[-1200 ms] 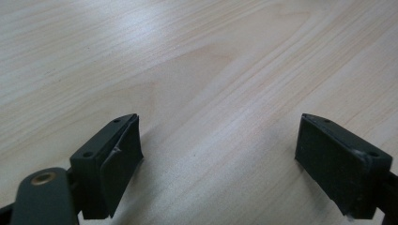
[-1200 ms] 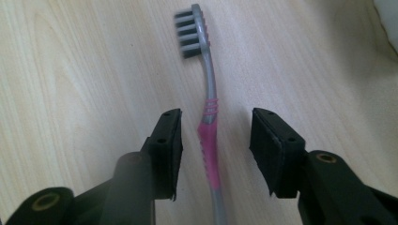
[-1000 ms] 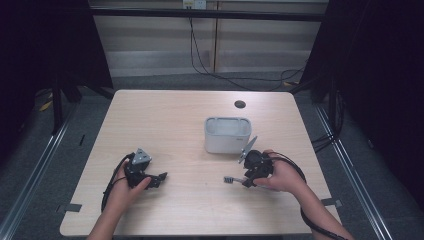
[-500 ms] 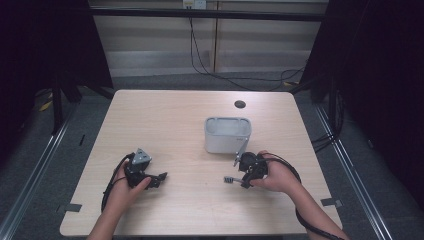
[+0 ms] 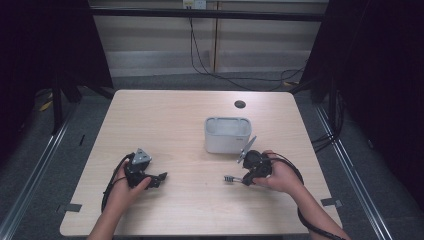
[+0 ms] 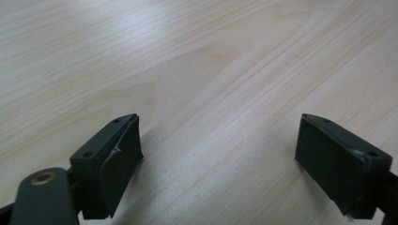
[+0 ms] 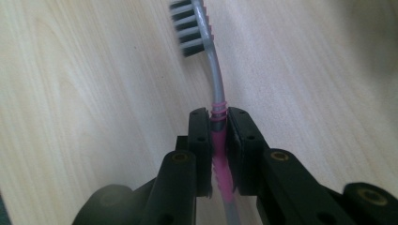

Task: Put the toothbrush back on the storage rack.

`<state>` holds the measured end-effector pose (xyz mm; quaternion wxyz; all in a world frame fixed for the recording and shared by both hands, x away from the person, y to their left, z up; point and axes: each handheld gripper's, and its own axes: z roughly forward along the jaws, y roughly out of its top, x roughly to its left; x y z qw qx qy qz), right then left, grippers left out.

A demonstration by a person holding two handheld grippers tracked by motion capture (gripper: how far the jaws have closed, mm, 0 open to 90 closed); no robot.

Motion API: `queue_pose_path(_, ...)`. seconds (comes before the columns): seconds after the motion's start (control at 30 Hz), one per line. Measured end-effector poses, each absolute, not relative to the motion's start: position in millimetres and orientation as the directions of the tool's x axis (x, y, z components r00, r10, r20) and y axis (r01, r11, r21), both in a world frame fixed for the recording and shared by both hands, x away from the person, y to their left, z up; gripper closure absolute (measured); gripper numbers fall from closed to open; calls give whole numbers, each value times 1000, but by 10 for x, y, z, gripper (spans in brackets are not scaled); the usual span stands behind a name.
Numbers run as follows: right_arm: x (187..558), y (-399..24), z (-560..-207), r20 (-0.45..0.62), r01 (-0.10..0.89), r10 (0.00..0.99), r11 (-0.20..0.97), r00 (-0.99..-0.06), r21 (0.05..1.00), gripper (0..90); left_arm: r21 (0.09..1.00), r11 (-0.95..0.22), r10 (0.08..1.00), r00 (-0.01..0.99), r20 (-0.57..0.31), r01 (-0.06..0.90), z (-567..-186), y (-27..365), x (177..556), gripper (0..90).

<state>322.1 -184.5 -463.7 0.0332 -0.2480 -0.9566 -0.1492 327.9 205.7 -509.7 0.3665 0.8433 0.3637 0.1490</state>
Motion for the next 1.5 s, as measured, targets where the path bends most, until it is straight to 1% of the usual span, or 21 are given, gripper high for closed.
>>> queue_pose_path(0.6,3253,-2073,-4288,178,523,504,710,-845,471,807,727,-467,723,691,-14,504,-5097,2057,3279,145)
queue_pose_path(0.97,3261,-2126,-4187,199,545,529,648,-825,532,807,726,-467,723,691,-15,504,-5098,2056,3278,145)
queue_pose_path(1.17,3267,-2150,-4130,209,545,535,608,-819,578,807,727,-467,723,691,-15,504,-5098,2056,3278,145)
queue_pose_path(1.5,3274,-2195,-4041,214,547,554,553,-805,628,807,727,-467,723,691,-14,504,-5097,2057,3279,145)
